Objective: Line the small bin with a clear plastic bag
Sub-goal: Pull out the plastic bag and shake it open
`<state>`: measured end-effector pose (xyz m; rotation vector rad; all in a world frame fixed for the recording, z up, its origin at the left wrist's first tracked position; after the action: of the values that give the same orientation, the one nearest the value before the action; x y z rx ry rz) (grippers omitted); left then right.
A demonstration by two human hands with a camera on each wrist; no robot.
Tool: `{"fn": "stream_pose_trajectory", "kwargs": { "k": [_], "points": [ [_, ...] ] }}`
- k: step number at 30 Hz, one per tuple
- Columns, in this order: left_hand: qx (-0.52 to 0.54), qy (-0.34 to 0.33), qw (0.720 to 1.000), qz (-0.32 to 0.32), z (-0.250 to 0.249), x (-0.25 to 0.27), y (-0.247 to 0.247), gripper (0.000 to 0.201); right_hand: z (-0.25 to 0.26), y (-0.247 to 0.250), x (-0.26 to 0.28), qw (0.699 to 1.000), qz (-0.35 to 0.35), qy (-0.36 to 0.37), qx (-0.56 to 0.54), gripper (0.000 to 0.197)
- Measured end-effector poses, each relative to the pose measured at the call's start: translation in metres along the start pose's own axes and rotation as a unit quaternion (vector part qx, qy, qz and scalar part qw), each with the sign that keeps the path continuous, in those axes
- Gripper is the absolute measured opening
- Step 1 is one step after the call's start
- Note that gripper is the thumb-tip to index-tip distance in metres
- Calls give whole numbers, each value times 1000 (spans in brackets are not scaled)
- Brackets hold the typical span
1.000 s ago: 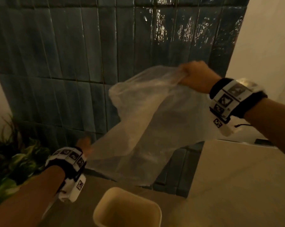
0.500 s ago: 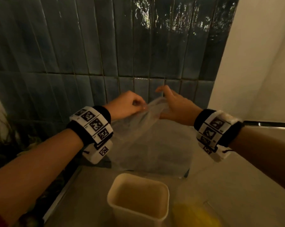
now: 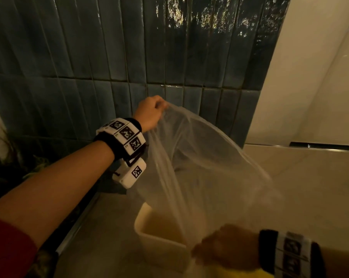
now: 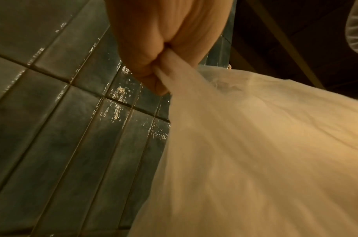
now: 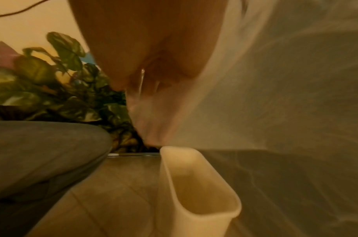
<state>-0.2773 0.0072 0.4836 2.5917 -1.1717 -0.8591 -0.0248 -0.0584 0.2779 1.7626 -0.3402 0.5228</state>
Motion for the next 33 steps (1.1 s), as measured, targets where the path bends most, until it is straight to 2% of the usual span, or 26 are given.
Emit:
{"fn": "stream_pose_trajectory", "kwargs": {
  "k": [2, 3, 5, 6, 7, 8, 9, 11, 13, 14, 16, 17, 18, 20, 22, 23, 24, 26, 28, 30, 33],
  "points": [
    [4, 6, 1000, 18, 2, 5, -6, 26, 13, -2, 5, 996, 63, 20, -55, 48],
    [-3, 1, 999, 36, 2, 8, -10, 25, 10, 10, 6, 996, 39, 13, -76, 52],
    [-20, -18, 997, 67, -3, 15, -19, 24, -13, 50, 9, 989, -98, -25, -104, 45],
    [-27, -28, 996, 76, -6, 17, -22, 24, -36, 73, 14, 978, -189, -69, -53, 41],
    [-37, -40, 995, 83, -11, 19, -25, 24, -59, 91, 22, 952, -279, -120, 47, 40],
    [-48, -51, 994, 86, -15, 22, -25, 25, -78, 104, 32, 916, -324, -180, 151, 39],
    [-58, -63, 992, 87, -20, 24, -25, 26, -98, 111, 42, 889, -321, -246, 213, 42],
    [-78, -78, 990, 90, -25, 30, -22, 27, -139, 113, 59, 863, -273, -348, 242, 68],
    [-98, -85, 986, 102, -25, 35, -22, 30, -175, 99, 78, 855, -238, -417, 195, 93],
    [-107, -84, 984, 115, -23, 38, -23, 35, -192, 87, 86, 851, -236, -442, 161, 98],
    [-149, -91, 972, 155, -19, 48, -28, 58, -217, 61, 96, 854, -235, -456, 83, 100],
    [-204, -105, 957, 178, -17, 56, -32, 71, -225, 49, 98, 860, -227, -455, 45, 100],
    [-280, -124, 929, 206, -14, 65, -37, 82, -230, 41, 101, 862, -225, -453, 13, 100],
    [-440, -166, 842, 265, 1, 85, -52, 91, -234, 32, 106, 864, -241, -441, -27, 102],
    [-545, -191, 759, 302, 27, 98, -63, 87, -236, 28, 107, 865, -249, -431, -59, 105],
    [-572, -187, 738, 306, 41, 101, -63, 85, -236, 29, 106, 865, -254, -427, -75, 107],
    [-587, -171, 733, 298, 52, 101, -60, 87, -239, 29, 106, 862, -259, -427, -90, 108],
    [-589, -89, 756, 270, 73, 97, -44, 99, -247, 30, 110, 849, -266, -441, -118, 112],
    [-557, 27, 796, 236, 94, 95, -20, 104, -255, 28, 117, 834, -271, -455, -157, 118],
    [-472, 113, 852, 194, 105, 96, 1, 91, -257, 29, 124, 824, -274, -462, -183, 121],
    [-298, 166, 930, 139, 99, 96, 15, 90, -254, 33, 125, 816, -286, -450, -220, 129]
  ]
}}
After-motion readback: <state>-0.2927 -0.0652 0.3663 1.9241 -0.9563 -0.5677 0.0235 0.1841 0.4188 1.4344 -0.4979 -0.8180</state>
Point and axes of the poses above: each hand's wrist, its own x-axis away from the middle knuckle, its own y-axis out of the back of the hand, z = x × y, the point moved 9 cm from there along -x, towards the middle knuckle, and after that the axes turned 15 degrees about x, right-handed, at the moved point
